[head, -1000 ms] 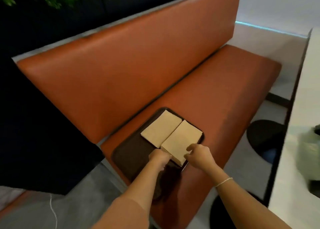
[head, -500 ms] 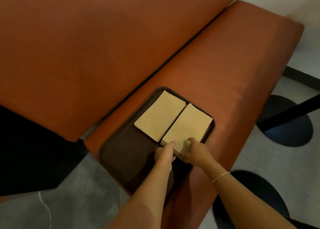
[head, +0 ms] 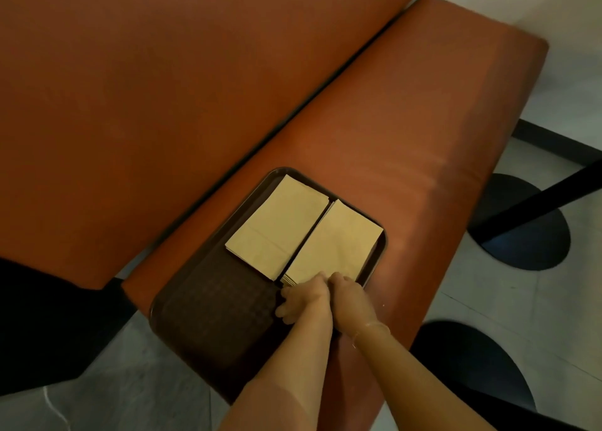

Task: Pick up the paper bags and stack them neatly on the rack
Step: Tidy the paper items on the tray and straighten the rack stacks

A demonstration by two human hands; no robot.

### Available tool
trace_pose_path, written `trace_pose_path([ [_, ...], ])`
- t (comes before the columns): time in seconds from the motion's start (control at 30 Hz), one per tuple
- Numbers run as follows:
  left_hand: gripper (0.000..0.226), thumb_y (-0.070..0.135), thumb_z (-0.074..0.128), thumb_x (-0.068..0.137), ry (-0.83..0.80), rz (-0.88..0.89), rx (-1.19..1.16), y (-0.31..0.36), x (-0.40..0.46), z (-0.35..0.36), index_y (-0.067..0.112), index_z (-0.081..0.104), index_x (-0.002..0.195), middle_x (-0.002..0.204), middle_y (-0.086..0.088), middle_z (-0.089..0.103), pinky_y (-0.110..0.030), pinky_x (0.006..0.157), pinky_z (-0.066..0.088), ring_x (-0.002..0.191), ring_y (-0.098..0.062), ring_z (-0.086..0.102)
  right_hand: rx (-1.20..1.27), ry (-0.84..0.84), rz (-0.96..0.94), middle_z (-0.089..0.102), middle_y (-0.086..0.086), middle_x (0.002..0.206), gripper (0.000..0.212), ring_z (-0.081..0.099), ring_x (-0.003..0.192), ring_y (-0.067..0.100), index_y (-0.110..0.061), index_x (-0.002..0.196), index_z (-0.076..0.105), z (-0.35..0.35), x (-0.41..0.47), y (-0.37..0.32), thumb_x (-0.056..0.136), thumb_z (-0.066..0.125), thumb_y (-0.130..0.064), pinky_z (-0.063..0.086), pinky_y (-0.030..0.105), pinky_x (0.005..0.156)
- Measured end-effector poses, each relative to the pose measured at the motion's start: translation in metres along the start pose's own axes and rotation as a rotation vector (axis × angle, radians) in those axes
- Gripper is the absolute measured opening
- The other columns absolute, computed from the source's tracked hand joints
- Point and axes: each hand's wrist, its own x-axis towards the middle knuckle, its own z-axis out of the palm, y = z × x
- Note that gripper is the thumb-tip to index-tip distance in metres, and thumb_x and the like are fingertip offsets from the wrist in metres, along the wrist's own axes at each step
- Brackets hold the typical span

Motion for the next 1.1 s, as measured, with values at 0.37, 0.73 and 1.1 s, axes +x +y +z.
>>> trace_pose_path([
  [0.37,0.073,0.019,0.077,0.072,-0.029,-0.042,-0.167,0.006,-0.019,0.002,0.003,0.032,0.127,0.132,-0.024,0.039,-0.03,0.063,0.039,0.103,-0.035,0.054,0.108,-0.086,0.015,0.058,0.01,0.115,0.043,0.058,0.099,0.024,-0.017,0.124,0.05,-0.02,0.006,0.014,0.083,0.061,-0.016,0.047,0.027,0.077],
  [0.73,0.043,0.016,0.077,0.073,-0.282,-0.102,-0.259,-0.008,-0.013,-0.012,0.003,0.052,0.106,0.109,-0.012,0.055,-0.039,0.07,0.048,0.109,-0.035,0.054,0.119,-0.148,0.011,0.052,0.009,0.125,0.059,0.055,0.108,0.023,-0.023,0.136,0.04,-0.018,-0.015,0.019,0.082,0.065,-0.017,0.046,0.026,0.079],
  [1.1,0.085,0.013,0.088,0.059,-0.289,0.464,-0.088,-0.022,-0.054,-0.073,0.013,0.048,0.134,0.126,-0.007,0.058,-0.04,0.095,0.049,0.115,-0.027,0.055,0.321,0.198,0.028,0.042,0.015,0.136,0.08,0.053,0.11,0.03,-0.019,0.148,0.011,-0.063,-0.082,0.027,0.084,0.06,-0.01,0.049,0.036,0.088],
])
